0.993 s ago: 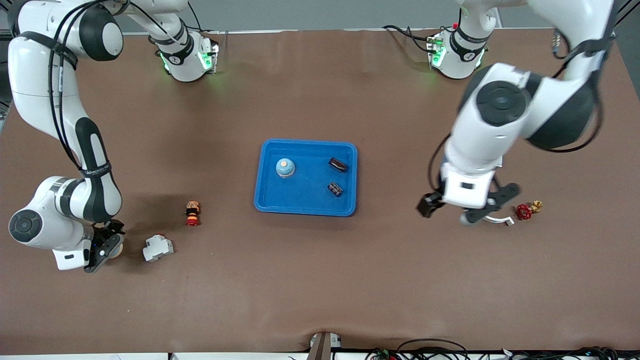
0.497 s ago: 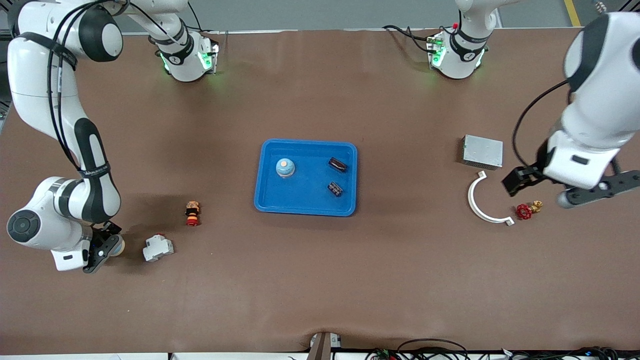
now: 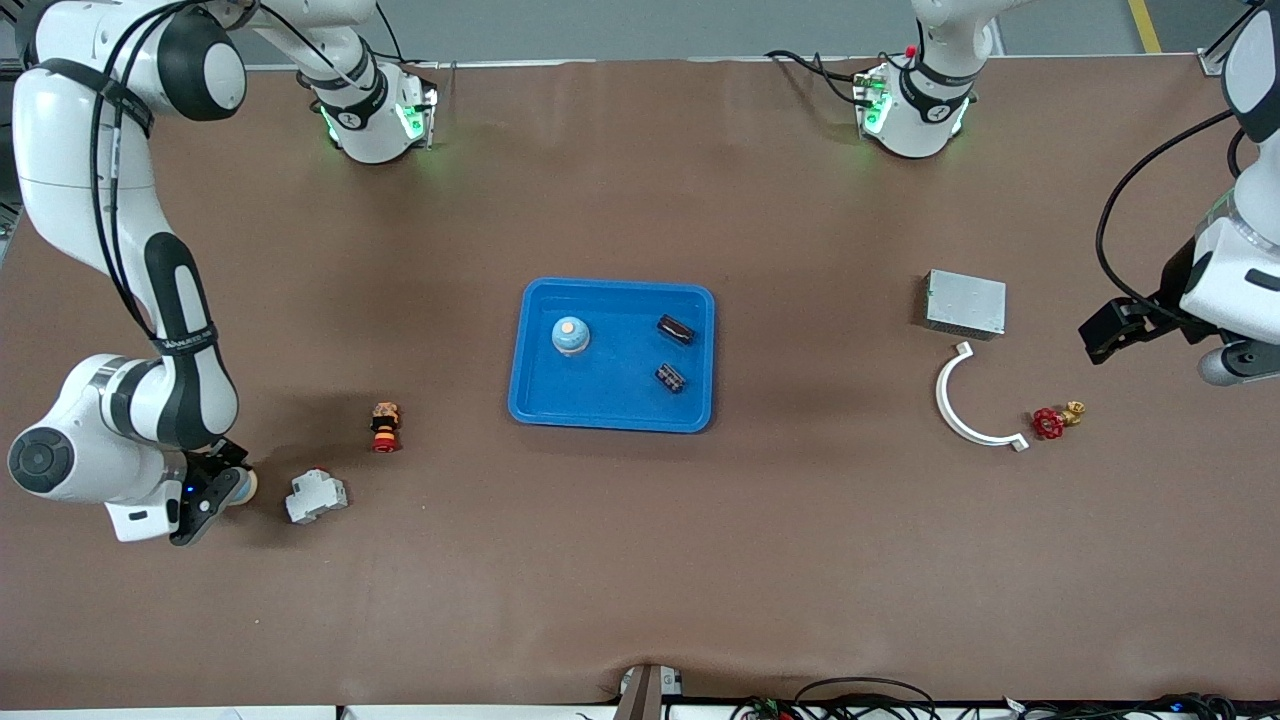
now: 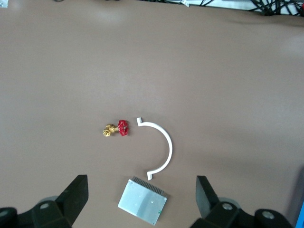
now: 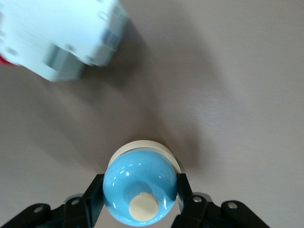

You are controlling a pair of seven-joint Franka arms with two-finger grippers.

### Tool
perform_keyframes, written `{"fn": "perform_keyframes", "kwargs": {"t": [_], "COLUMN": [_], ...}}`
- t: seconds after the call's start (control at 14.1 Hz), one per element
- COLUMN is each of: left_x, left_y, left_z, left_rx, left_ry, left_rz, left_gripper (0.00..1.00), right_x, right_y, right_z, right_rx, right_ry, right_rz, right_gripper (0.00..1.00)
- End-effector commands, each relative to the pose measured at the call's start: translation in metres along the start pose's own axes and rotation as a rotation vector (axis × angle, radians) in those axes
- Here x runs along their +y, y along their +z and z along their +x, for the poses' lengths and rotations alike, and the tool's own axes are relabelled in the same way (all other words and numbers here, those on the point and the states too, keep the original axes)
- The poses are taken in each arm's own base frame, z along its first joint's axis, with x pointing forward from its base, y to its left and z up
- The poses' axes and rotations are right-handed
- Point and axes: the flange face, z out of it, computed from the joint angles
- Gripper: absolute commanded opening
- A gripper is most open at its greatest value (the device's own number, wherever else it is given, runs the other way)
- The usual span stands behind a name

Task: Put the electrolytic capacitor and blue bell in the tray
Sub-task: 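Withdraw the left arm to rest while the right gripper grasps the second bell, then carry the second blue bell over the tray with the right gripper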

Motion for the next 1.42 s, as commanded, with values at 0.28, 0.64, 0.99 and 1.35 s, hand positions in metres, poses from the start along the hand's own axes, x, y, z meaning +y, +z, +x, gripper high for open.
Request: {"fn": "perform_keyframes", "kwargs": {"t": [0.28,0.64,0.99,1.35], "left_x": [-0.017,-0.032,-0.042,-0.038], "left_y": [-0.026,-0.029,-0.045,-0.050], "left_z": [-0.024,-0.040,-0.058,-0.061], "left_rx": [-0.040,-0.067,-0.049,-0.045], "left_ry": [0.092,0.139,0.150,0.145], "left_rz": [-0.015,-0.068,-0.080,-0.083], "left_gripper": [1.00,1.00,1.00,1.00], "right_x": [-0.098,-0.194,-0.276,-0.337], "right_y": [-0.126,-0.151,-0.147,-0.129], "right_z": [0.070,0.153,0.224,0.269], "right_rx": [-0.121,-0.191,-0.172,-0.120], "right_ry": [0.306,0.591,0.799,0.916], "right_rz": [0.092,0.098,0.134,0.143], "right_gripper": [0.09,0.09,0.09,0.09]}}
